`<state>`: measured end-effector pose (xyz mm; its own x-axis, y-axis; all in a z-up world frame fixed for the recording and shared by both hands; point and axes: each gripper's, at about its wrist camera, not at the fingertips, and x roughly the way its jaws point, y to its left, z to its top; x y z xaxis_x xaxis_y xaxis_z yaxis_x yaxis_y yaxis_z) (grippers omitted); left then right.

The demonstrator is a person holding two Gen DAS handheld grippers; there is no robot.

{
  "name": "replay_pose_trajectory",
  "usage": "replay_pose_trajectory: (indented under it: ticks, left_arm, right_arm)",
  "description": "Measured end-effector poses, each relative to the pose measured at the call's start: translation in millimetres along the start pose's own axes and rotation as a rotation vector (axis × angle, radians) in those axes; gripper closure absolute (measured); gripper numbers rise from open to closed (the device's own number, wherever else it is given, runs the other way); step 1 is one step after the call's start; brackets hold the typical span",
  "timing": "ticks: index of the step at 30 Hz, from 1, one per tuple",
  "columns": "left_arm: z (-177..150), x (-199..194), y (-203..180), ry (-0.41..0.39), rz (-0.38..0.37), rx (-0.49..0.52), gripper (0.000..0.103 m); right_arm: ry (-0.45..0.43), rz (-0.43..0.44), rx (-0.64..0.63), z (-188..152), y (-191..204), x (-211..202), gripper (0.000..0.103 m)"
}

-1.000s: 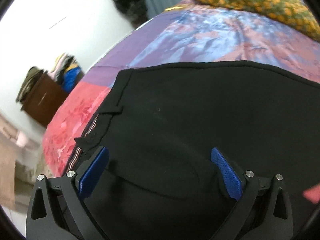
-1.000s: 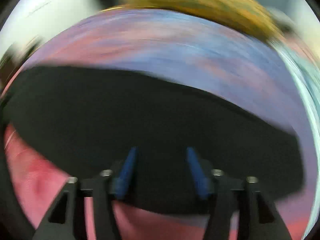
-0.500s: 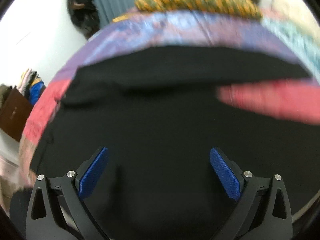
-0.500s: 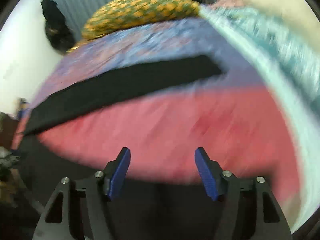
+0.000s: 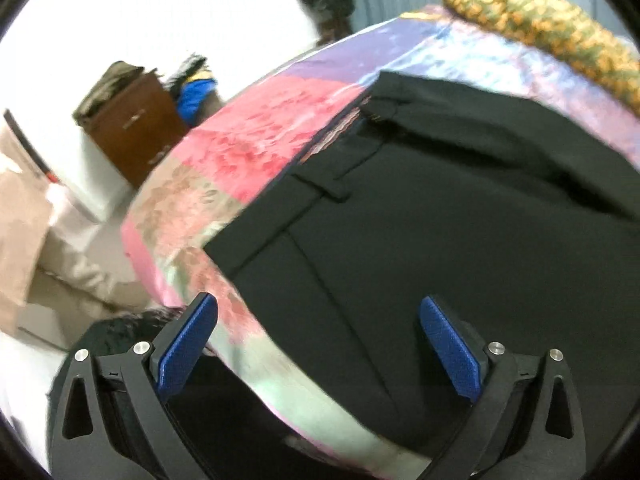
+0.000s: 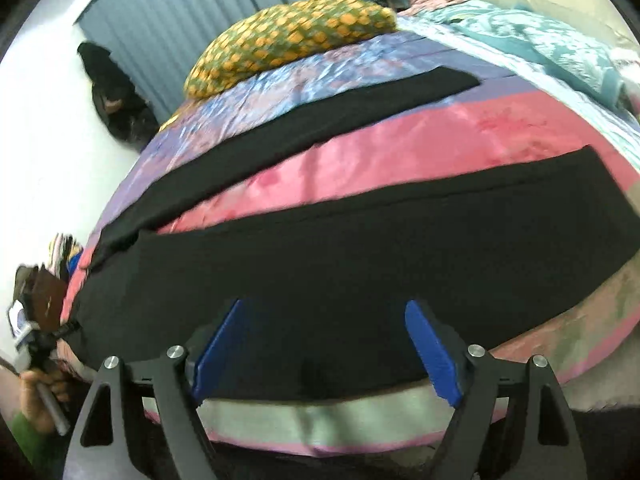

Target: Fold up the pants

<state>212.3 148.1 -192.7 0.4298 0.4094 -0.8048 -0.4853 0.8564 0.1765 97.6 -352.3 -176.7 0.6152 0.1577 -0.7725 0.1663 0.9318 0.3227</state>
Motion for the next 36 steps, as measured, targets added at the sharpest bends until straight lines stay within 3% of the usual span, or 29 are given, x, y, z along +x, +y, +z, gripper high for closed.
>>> replay_pose_trajectory:
  ticks: [4,7,9,13,16,17,18,20,23,26,29,31,36]
  left_arm:
    - [-5,-18,-42,-0.051,-0.175,0.144,0.001]
    - [11,-26,-82,-0.111,-0.208,0.253,0.001]
    - [36,-26,-105,-0.136,-0.227,0.263,0.001]
    - [91,12,-130,-0.12,-0.173,0.206,0.001]
    - [108,85,-115,0.02,0.006,0.095,0.0]
    - [106,86,-102,0.026,-0.003,0.042,0.0]
    - [106,86,-85,0.052,-0.068,-0.049,0.0]
    - [97,70,-64,0.091,-0.128,-0.114,0.002]
    - [67,25,-52,0.045,-0.238,-0.084,0.001]
    - [13,-12,-60,0.003,-0.258,0.057,0.001]
    - [-20,-16,-80,0.051,-0.261,0.184,0.001]
    - [-32,-24,-92,0.075,-0.3,0.232,0.001]
    - [-37,-56,-105,0.014,-0.353,0.294,0.001]
  right_arm:
    - [0.015,-0.001,-0.121,-12,25,12,0.021]
    - [0.018,-0.022,-0.193,-9,32,21,0.021]
    - [0.03,-0.02,-0.191,-10,32,24,0.021]
    - [0.049,-0.018,-0.173,-12,29,30,0.021]
    - [0.088,-0.028,-0.175,-14,27,39,0.02]
    - [0.091,-0.029,-0.175,-14,27,42,0.018]
    - [0.09,-0.027,-0.176,-14,27,43,0.017]
    - [0.088,-0.034,-0.177,-12,29,41,0.017]
    - [0.031,-0.027,-0.195,-9,38,30,0.017]
    - [-0.013,0.002,-0.243,-7,52,25,0.017]
    - [0.012,0.013,-0.275,-12,64,31,0.017]
    - [0.01,0.038,-0.278,-16,69,27,0.017]
    - [-0.024,0.047,-0.311,-23,76,11,0.017]
